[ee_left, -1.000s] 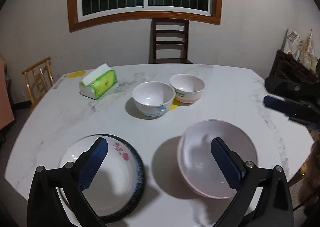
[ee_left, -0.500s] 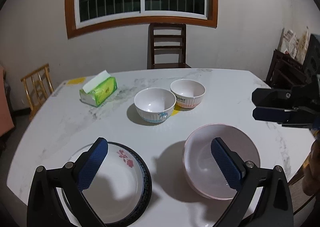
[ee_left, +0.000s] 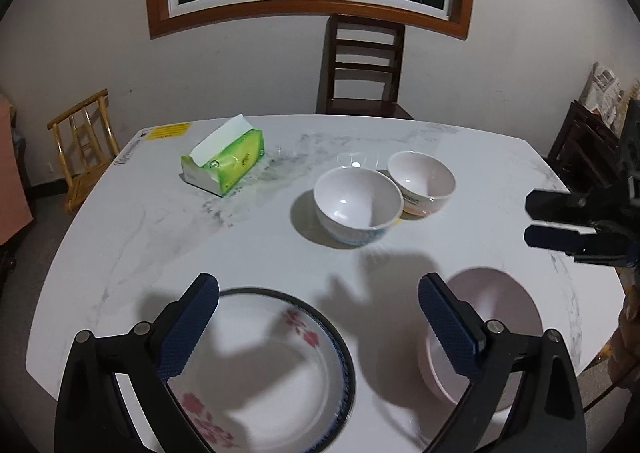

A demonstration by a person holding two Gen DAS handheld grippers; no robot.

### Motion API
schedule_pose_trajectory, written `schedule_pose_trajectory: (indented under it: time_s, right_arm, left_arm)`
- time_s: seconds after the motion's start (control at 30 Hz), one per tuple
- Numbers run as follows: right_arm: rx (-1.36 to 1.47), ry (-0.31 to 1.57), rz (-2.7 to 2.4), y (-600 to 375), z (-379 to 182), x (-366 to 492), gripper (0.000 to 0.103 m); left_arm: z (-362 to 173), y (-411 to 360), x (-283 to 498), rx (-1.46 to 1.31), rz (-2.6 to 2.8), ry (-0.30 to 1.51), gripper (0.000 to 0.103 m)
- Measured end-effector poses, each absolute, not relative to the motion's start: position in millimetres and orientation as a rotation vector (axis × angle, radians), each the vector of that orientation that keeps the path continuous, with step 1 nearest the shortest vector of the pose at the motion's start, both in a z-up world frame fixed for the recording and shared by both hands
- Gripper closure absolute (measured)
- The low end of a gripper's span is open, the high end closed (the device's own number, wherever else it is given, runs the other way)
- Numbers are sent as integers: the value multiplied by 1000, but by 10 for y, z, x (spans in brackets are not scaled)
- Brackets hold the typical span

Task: Organize plates and bowls
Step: 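Move both grippers to the white blue-print bowl and close on its rim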

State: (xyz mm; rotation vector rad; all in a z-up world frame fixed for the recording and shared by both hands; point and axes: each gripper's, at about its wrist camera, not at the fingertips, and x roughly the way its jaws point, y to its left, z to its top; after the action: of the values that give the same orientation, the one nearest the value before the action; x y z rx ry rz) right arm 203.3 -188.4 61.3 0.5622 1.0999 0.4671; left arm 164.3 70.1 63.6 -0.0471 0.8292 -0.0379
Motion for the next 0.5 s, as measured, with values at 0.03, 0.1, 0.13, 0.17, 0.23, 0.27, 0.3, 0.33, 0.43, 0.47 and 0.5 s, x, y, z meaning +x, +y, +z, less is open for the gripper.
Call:
schedule_pose_trajectory:
  time_s: [0.03, 0.1, 0.13, 0.17, 0.23, 0.27, 0.3, 0.33, 0.43, 0.47, 0.5]
  right_arm:
    - [583, 1115, 471, -1855, 589, 2098, 42]
    - [590, 1137, 448, -1784, 532, 2233, 42]
    - [586, 1144, 431, -1753, 503, 2275, 43]
    - [581, 1155, 420, -1707, 464, 2340, 44]
    - [577, 1176, 409, -1646, 409, 2438, 46]
    - [570, 1188, 395, -1597, 370, 2496, 47]
    - [562, 1194, 386, -1569, 345, 2540, 49]
    - [553, 1200, 373, -1535, 315, 2588, 54]
    - [527, 1227, 347, -1429, 201, 2738, 61]
    - [536, 1242, 334, -1405, 136, 2793, 61]
    - [544, 1252, 327, -1404, 98, 2836, 62]
  left_arm:
    - [639, 723, 1694, -52, -42, 843, 4]
    - [623, 788, 1858, -68, -43, 881, 4]
    - [609, 822, 1937, -78, -44, 896, 4]
    - [591, 856, 2014, -88, -51, 912, 4]
    - [568, 917, 2128, -103, -44, 932, 4]
    - [554, 956, 2188, -119, -45, 937, 4]
    - [538, 999, 2257, -137, -44, 943, 5]
    - [520, 1029, 2323, -146, -43, 950, 5]
    - [449, 1067, 2546, -138, -46, 981, 24]
    - [414, 1070, 2639, -131, -52, 1004, 32]
    - [372, 1077, 2717, -129, -55, 1024, 35]
